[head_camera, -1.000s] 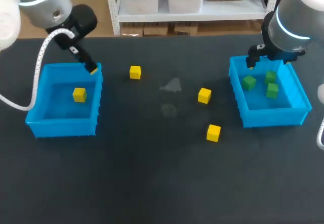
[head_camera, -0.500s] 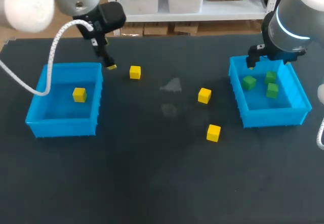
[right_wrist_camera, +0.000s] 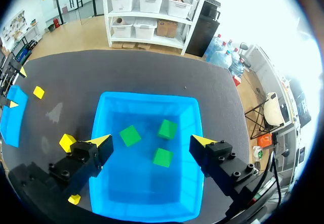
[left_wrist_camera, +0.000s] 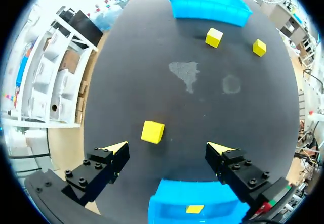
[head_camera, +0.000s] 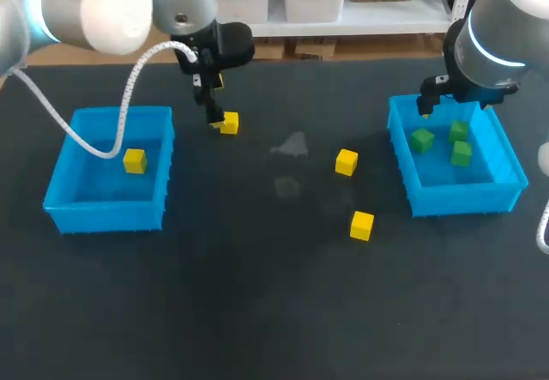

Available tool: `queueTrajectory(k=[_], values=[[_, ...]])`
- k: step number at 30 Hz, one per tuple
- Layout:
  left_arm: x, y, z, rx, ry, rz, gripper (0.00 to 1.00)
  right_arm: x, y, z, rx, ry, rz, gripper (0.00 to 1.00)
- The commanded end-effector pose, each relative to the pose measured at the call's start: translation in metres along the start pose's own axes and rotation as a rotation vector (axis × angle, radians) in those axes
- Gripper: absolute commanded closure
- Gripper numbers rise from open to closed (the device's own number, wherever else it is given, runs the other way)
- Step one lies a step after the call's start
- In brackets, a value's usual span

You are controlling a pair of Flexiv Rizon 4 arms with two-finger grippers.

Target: Put the green cubes in the right bin and the yellow cubes in the left bin.

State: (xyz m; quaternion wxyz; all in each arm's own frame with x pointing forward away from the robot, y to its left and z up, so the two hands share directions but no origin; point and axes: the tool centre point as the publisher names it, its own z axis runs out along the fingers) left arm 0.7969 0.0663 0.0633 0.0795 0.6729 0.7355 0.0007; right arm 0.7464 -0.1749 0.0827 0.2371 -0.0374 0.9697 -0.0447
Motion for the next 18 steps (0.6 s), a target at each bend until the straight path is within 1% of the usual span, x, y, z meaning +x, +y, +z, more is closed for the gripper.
queueTrajectory(k=[1, 6, 8, 18], values=[[-0.005, 0.009, 0.012, 0.065, 0.019, 0.030, 0.00, 0.001, -0.001, 0.000, -0.001, -0.001, 0.000, 0.00], [-0.006, 0.007, 0.022, 0.092, 0.015, 0.055, 0.00, 0.001, -0.001, 0.000, -0.001, -0.001, 0.000, 0.00], [-0.006, 0.005, 0.025, 0.105, 0.000, 0.059, 0.00, 0.001, -0.001, 0.000, -0.001, -0.001, 0.000, 0.00], [-0.001, 0.004, 0.042, 0.129, 0.008, 0.086, 0.00, 0.001, -0.001, 0.000, -0.001, -0.001, 0.000, 0.00]])
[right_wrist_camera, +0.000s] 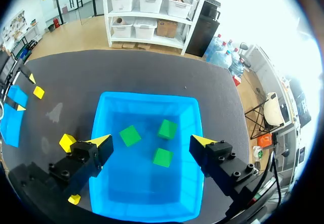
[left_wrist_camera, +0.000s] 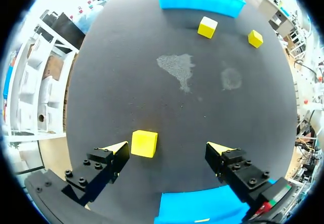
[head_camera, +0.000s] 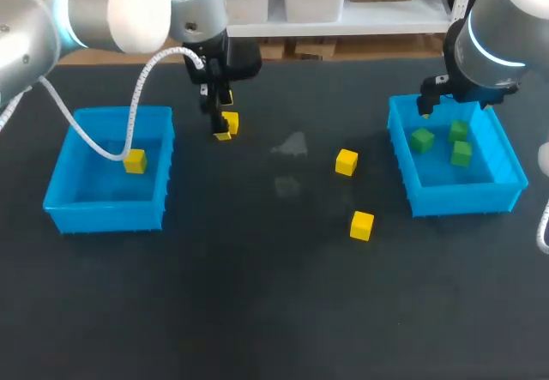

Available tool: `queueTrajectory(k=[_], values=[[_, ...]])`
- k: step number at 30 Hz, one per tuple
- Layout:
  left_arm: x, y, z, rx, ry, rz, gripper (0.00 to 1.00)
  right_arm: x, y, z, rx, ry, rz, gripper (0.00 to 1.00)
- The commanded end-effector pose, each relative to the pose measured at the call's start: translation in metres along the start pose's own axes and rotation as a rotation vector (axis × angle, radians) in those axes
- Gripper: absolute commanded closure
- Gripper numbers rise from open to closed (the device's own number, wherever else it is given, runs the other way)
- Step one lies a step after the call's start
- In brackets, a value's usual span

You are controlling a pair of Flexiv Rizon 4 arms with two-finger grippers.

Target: Put the green cubes in the right bin and the yellow cubes in the left bin.

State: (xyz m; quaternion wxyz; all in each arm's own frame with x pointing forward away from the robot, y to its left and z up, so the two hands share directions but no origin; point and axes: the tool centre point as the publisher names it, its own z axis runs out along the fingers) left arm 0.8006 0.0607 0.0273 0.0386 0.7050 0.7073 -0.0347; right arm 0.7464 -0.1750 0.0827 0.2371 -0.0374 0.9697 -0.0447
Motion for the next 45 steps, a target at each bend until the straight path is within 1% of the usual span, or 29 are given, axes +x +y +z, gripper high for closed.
queueTrajectory(k=[1, 7, 24, 36, 41, 42, 43, 44, 45], values=[[0.001, 0.005, 0.006, 0.019, 0.000, 0.007, 0.00, 0.001, -0.001, 0.000, -0.001, -0.001, 0.000, 0.00], [0.003, 0.007, 0.017, 0.028, 0.003, 0.015, 0.00, 0.001, -0.001, 0.000, -0.001, -0.001, 0.000, 0.00], [0.000, 0.010, 0.031, 0.040, 0.024, 0.025, 0.00, 0.001, -0.001, 0.000, -0.001, -0.001, 0.000, 0.00], [-0.005, 0.017, 0.033, 0.032, 0.026, 0.017, 0.00, 0.001, -0.001, 0.000, -0.001, -0.001, 0.000, 0.00], [-0.005, 0.015, 0.033, 0.035, 0.033, 0.010, 0.00, 0.001, -0.001, 0.000, -0.001, -0.001, 0.000, 0.00], [-0.005, 0.015, 0.034, 0.036, 0.035, 0.007, 0.42, 0.001, -0.001, 0.000, -0.001, -0.001, 0.000, 0.00], [-0.004, 0.014, 0.034, 0.037, 0.036, 0.007, 0.72, 0.001, -0.001, 0.000, -0.001, -0.001, 0.000, 0.00], [-0.004, 0.014, 0.034, 0.037, 0.037, 0.008, 0.91, 0.001, -0.001, 0.000, -0.001, -0.001, 0.000, 0.00], [-0.003, 0.013, 0.034, 0.033, 0.042, 0.010, 1.00, 0.001, -0.001, 0.000, -0.001, -0.001, 0.000, 0.00]])
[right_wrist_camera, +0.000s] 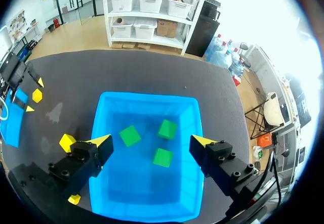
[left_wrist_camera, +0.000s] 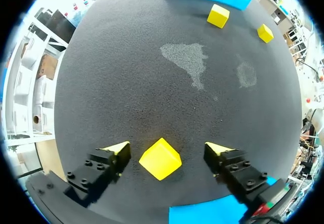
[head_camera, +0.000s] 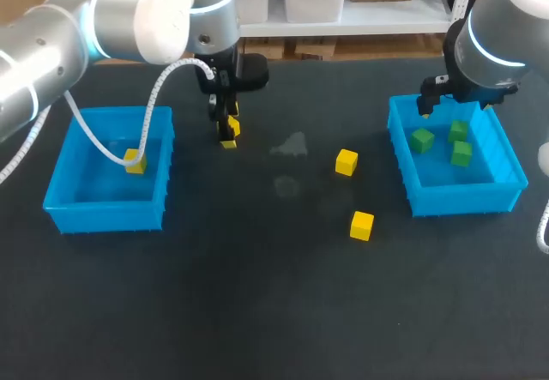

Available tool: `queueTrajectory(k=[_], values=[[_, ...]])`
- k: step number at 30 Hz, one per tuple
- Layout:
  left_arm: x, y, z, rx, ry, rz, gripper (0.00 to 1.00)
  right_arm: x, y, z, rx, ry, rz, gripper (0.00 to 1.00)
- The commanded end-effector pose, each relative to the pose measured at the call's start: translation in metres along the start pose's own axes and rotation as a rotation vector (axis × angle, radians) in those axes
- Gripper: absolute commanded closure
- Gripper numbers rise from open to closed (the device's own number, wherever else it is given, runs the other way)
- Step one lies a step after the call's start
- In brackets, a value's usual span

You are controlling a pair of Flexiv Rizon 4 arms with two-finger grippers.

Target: Put the green cubes in the right bin and the yellow cubes in the left bin.

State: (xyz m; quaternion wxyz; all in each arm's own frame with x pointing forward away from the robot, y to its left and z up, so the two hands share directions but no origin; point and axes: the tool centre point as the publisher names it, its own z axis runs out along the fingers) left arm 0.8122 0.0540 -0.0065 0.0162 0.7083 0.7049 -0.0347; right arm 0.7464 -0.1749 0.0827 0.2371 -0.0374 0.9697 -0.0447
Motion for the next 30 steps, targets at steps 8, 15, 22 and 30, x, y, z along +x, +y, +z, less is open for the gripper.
queueTrajectory(k=[8, 15, 22, 30], values=[[0.010, -0.003, -0.006, -0.022, 0.031, 0.002, 1.00, 0.001, -0.001, 0.000, -0.001, -0.001, 0.000, 0.00], [0.016, -0.010, -0.017, -0.035, 0.007, -0.033, 1.00, 0.001, -0.001, 0.000, -0.001, -0.001, 0.000, 0.00], [0.018, -0.019, -0.049, -0.072, -0.058, -0.090, 1.00, 0.001, -0.001, 0.000, -0.001, -0.001, 0.000, 0.00], [0.039, -0.026, -0.108, -0.140, -0.131, -0.195, 1.00, 0.001, -0.001, 0.000, -0.001, -0.001, 0.000, 0.00]])
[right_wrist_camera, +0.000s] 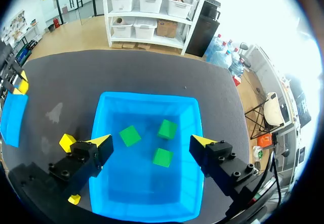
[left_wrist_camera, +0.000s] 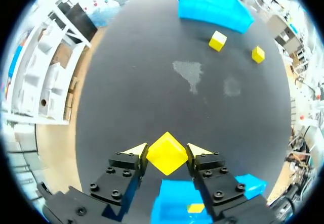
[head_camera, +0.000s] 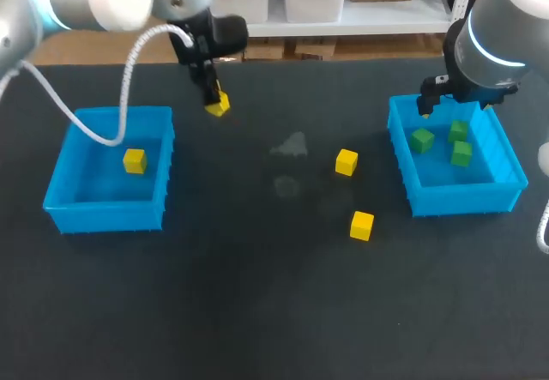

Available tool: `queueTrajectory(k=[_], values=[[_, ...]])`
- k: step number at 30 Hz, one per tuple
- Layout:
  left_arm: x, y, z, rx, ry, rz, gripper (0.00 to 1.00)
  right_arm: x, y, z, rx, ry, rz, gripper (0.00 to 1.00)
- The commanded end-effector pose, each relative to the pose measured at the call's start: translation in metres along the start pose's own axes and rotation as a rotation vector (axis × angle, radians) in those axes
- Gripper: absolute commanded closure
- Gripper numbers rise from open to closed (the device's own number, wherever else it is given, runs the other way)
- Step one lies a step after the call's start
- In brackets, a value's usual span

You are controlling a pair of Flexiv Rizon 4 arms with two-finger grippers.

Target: Put the green cubes in the right bin and the yellow cubes in the left bin.

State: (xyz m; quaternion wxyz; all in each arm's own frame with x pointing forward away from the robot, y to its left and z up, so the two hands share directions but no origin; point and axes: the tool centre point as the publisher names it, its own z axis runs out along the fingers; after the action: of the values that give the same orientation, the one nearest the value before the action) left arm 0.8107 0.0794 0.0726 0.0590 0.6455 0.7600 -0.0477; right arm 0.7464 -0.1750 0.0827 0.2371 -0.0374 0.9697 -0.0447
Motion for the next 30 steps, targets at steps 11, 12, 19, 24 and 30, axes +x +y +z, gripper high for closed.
queueTrajectory(k=[11, 12, 19, 24, 30], values=[[0.098, -0.026, -0.067, -0.159, -0.048, -0.202, 1.00, 0.001, -0.001, 0.000, -0.001, -0.001, 0.000, 0.00], [0.105, -0.028, -0.067, -0.160, -0.046, -0.217, 1.00, 0.001, -0.001, 0.000, -0.001, -0.001, 0.000, 0.00], [0.144, -0.046, -0.059, -0.151, -0.032, -0.308, 1.00, 0.001, -0.001, 0.000, -0.001, -0.001, 0.000, 0.00], [0.153, -0.061, -0.052, -0.138, -0.023, -0.330, 1.00, 0.001, -0.001, 0.000, -0.001, -0.001, 0.000, 0.00], [0.150, -0.067, -0.047, -0.126, -0.018, -0.328, 0.90, 0.001, -0.001, 0.000, -0.001, -0.001, 0.000, 0.00]])
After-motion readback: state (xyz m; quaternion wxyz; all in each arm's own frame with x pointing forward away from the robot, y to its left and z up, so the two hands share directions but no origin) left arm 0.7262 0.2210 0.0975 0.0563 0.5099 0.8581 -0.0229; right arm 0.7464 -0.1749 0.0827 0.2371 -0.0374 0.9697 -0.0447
